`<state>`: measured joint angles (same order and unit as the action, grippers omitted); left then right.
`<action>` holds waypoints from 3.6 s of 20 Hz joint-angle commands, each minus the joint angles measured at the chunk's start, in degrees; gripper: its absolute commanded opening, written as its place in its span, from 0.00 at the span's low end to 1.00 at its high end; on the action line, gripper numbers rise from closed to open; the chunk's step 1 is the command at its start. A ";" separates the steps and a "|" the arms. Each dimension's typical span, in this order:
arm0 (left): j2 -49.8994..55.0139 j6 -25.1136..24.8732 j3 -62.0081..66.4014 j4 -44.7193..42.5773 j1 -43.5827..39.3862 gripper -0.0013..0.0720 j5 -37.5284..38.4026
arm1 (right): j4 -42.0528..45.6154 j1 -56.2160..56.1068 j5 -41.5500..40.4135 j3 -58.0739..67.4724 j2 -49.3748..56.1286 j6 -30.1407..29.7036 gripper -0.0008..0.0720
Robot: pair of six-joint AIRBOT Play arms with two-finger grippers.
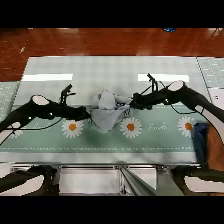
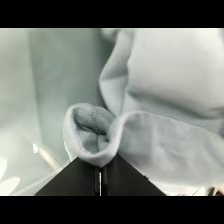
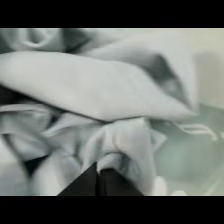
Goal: Fold the shirts.
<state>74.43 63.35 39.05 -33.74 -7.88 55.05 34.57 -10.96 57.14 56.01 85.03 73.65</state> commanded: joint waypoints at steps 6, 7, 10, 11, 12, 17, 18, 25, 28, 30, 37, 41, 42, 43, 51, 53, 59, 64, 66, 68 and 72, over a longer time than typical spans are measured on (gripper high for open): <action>-7.63 1.05 25.70 14.23 16.46 0.06 8.31 | 6.03 14.21 10.64 33.86 -11.54 3.52 0.04; -8.76 1.07 29.38 17.84 18.56 0.06 6.95 | 6.99 16.24 10.67 38.82 -12.72 4.70 0.04; -11.78 3.93 41.16 20.83 24.79 0.06 5.27 | 11.72 21.90 12.70 51.45 -16.92 6.34 0.04; -12.81 4.46 44.33 20.63 26.97 0.06 5.73 | 13.57 23.67 13.46 53.59 -18.86 6.56 0.04; -14.12 4.94 47.10 20.20 29.42 0.06 6.16 | 15.61 25.33 14.05 55.04 -21.05 6.58 0.04; -25.11 5.51 51.19 16.85 42.60 0.06 6.95 | 27.54 31.98 15.63 55.76 -34.99 7.06 0.04; -27.78 5.51 51.19 16.55 45.27 0.06 7.65 | 29.86 31.98 15.65 55.76 -37.18 7.63 0.04; -42.51 5.35 51.15 2.89 49.40 0.06 15.93 | 34.14 31.95 22.43 54.31 -46.14 9.31 0.04; -43.15 5.62 48.87 -6.69 43.78 0.06 18.86 | 34.47 31.80 22.32 48.37 -46.90 9.92 0.04; -43.12 7.04 42.75 -8.11 40.52 0.06 19.69 | 32.00 31.82 21.57 41.92 -46.12 9.49 0.04; -34.86 7.43 7.72 -7.69 29.81 0.06 7.26 | 19.26 31.80 15.87 21.22 -30.91 0.57 0.04; -16.96 7.26 5.01 -6.82 21.88 0.06 -10.25 | 9.49 31.80 8.48 20.96 -14.19 -3.02 0.04; -12.15 7.26 6.69 -5.81 20.63 0.06 -12.98 | 7.28 31.80 6.82 21.77 -10.19 -3.02 0.04; -6.93 7.23 9.29 -4.37 19.69 0.06 -14.40 | 5.27 31.76 5.70 22.93 -6.25 -3.10 0.04; 16.50 7.45 33.16 -4.79 19.63 0.71 -0.55 | -1.49 29.53 2.97 35.19 13.35 -0.13 0.58; 16.33 9.62 38.32 -11.96 24.74 0.71 10.80 | -1.22 34.07 8.00 37.77 12.48 0.24 0.58; 7.65 15.72 31.91 -25.83 41.03 0.71 26.86 | 16.11 48.26 26.77 31.43 4.00 0.11 0.58; -9.18 5.22 3.67 -20.09 45.68 0.71 21.94 | 20.41 50.82 14.82 2.60 -14.53 -0.46 0.58; -13.68 5.25 -4.59 -14.88 46.84 0.71 21.94 | 19.45 49.62 14.19 -5.35 -19.71 -0.55 0.58; -16.20 6.19 -10.36 -13.79 46.75 0.71 21.81 | 19.17 48.87 14.10 -9.94 -23.21 -1.36 0.58; -16.13 7.50 -17.81 -13.97 45.22 0.71 15.54 | 16.59 48.89 12.70 -12.15 -26.58 -1.40 0.58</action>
<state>59.55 70.30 27.49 -48.80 37.93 74.70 52.71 38.02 71.05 47.09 61.56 72.58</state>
